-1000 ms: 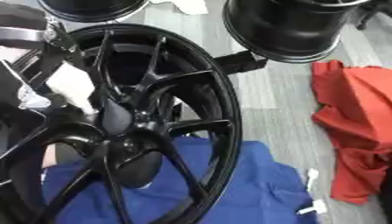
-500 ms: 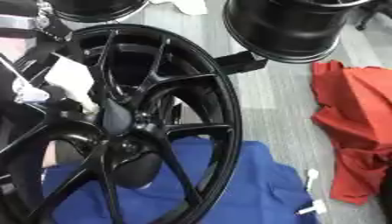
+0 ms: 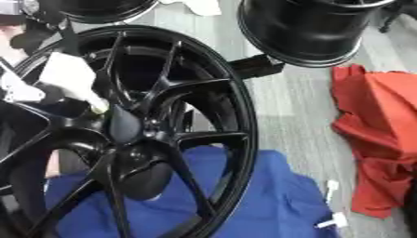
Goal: Pull the pin out of the wheel hub.
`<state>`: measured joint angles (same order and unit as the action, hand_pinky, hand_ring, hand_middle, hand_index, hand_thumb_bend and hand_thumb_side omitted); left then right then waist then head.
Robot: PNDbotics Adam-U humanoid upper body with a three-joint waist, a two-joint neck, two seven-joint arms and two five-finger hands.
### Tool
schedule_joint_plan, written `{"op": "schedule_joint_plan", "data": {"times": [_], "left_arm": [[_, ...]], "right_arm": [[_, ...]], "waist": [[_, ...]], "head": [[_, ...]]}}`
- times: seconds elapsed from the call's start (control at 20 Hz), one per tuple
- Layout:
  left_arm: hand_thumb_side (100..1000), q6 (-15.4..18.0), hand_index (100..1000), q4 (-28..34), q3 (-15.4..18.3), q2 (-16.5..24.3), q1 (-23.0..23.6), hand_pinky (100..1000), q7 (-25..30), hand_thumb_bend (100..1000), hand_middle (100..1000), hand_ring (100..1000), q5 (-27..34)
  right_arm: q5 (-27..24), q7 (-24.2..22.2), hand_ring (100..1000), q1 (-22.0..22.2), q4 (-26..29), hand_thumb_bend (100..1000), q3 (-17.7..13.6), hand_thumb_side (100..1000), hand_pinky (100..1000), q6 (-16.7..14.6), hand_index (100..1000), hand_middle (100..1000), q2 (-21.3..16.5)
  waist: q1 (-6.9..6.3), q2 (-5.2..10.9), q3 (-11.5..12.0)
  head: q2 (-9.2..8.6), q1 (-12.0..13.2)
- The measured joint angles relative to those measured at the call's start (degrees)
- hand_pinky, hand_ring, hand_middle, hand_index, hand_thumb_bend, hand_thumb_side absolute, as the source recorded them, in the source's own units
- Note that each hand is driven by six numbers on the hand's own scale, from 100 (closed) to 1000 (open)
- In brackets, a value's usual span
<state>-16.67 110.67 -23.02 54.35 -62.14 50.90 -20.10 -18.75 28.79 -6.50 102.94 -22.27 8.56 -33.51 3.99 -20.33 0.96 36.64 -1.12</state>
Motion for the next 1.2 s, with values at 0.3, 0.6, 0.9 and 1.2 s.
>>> {"op": "schedule_joint_plan", "data": {"times": [0.3,0.6,0.9,1.2], "left_arm": [[121,-2.74,292,1.21,7.07,1.82,0.54,539,-3.62,198,164,391,3.45],[112,-5.28,319,-5.25,16.61,7.03,8.42,540,-12.41,122,177,394,3.86],[824,-2.85,947,-13.94,21.43,9.62,14.26,945,-14.84,187,855,889,4.43],[328,-0.65,680,-15.90,22.86,9.74,14.33,698,-19.02,100,542,601,6.33]], "right_arm": [[0.00,0.19,456,0.47,0.01,100,-0.02,465,487,-0.19,668,554,0.01],[0.00,0.71,456,0.73,0.15,100,-0.54,464,487,-0.52,668,554,0.01],[0.00,0.95,455,0.69,0.37,100,-0.69,468,486,-0.49,667,553,0.07],[-0.01,0.95,455,0.50,0.37,100,-0.71,469,485,-0.48,667,553,0.50]], "waist": [[0.29,0.03,0.70],[0.45,0.02,1.45],[0.80,-0.48,1.60],[0.85,-0.71,1.84]], "head": [[-0.06,-0.11],[-0.27,-0.82],[-0.55,-1.07],[-0.55,-1.07]]}}
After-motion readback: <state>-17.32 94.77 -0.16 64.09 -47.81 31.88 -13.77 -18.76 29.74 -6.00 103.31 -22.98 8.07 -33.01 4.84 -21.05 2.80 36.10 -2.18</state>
